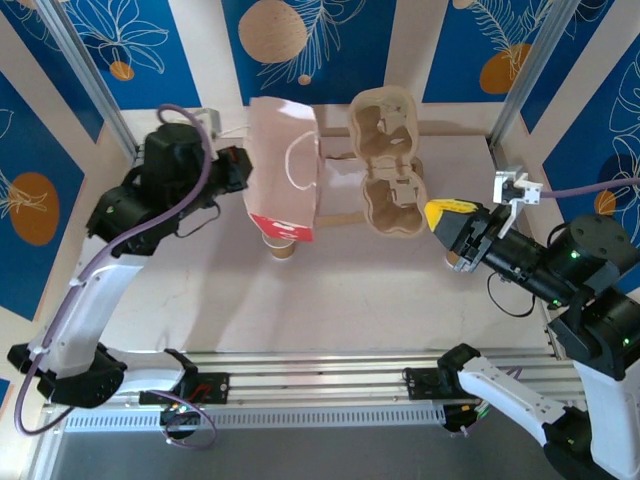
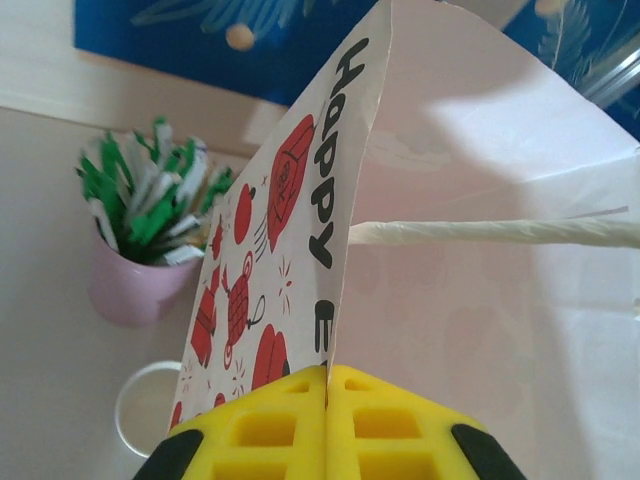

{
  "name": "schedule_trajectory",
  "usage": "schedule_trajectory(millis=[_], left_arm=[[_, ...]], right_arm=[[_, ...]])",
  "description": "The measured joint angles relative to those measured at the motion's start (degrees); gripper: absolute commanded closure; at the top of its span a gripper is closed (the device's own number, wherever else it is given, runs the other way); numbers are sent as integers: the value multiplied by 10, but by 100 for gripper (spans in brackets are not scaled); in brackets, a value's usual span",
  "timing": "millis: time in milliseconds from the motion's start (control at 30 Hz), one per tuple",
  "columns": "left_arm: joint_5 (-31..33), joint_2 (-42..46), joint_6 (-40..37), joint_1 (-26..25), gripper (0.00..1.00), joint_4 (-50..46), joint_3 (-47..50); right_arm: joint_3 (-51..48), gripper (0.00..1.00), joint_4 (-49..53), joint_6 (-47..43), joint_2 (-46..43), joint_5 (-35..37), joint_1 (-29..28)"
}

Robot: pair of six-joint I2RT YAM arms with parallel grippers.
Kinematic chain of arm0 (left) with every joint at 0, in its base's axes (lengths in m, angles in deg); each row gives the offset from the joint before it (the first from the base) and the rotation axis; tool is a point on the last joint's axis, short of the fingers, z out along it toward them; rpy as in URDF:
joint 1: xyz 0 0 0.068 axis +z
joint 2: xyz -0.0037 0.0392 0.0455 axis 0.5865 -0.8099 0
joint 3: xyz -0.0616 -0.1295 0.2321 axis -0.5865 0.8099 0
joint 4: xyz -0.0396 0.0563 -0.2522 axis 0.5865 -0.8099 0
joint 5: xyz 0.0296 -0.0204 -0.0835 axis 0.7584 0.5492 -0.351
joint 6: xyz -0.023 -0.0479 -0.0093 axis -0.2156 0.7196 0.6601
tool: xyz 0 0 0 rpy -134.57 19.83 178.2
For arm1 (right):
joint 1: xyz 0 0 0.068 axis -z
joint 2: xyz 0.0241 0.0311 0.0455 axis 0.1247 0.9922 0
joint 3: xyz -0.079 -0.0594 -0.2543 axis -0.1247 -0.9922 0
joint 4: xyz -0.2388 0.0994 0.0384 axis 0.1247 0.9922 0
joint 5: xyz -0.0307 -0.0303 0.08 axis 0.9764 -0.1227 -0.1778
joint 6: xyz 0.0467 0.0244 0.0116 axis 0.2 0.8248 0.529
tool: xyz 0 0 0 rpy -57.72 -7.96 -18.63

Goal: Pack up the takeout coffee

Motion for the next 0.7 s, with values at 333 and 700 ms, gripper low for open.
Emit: schedule_trajectory(millis=[333, 700], left_arm=[[11, -52, 47, -89, 100, 40, 55], [6, -52, 126, -153, 100, 165, 208]], right_arm=[[33, 100, 10, 33, -19, 19, 0], [-55, 100, -36, 178, -39, 14, 0]])
